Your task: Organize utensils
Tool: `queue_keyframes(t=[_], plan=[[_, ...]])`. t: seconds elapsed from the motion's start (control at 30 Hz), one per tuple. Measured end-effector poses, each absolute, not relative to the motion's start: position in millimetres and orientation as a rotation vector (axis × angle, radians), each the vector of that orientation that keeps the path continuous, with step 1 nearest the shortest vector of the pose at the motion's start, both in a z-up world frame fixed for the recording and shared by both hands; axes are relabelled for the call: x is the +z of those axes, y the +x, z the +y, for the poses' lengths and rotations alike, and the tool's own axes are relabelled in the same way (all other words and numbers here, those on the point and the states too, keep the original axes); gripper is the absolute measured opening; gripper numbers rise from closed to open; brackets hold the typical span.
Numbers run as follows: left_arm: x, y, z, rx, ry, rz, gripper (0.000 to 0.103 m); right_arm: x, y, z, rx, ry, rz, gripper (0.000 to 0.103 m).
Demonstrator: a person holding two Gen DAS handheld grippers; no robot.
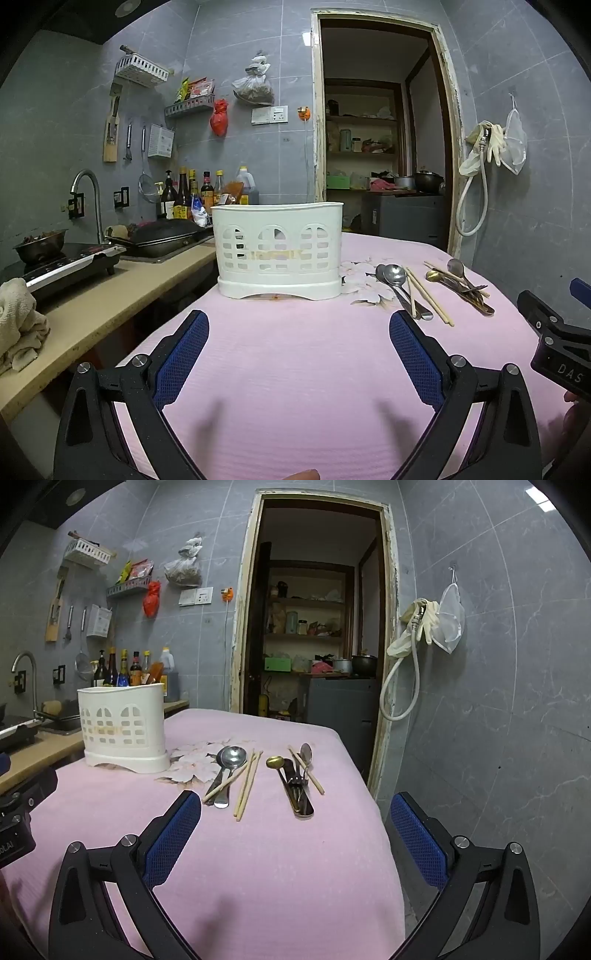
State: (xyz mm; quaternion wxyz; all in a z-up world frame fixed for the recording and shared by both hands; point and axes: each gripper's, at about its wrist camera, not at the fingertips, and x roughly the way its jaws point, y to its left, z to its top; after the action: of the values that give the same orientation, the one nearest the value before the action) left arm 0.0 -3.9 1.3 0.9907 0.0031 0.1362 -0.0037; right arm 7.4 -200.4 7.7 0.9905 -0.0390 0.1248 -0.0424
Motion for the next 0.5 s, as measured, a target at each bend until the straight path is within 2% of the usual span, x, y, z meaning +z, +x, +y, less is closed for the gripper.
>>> queue_keyframes(t=[0.5], plan=[[2.6, 0.1, -3.9, -0.009, 0.002, 0.272, 0.096, 8.1, 7.7, -200.5, -0.085, -0.078, 0.253, 0.103]])
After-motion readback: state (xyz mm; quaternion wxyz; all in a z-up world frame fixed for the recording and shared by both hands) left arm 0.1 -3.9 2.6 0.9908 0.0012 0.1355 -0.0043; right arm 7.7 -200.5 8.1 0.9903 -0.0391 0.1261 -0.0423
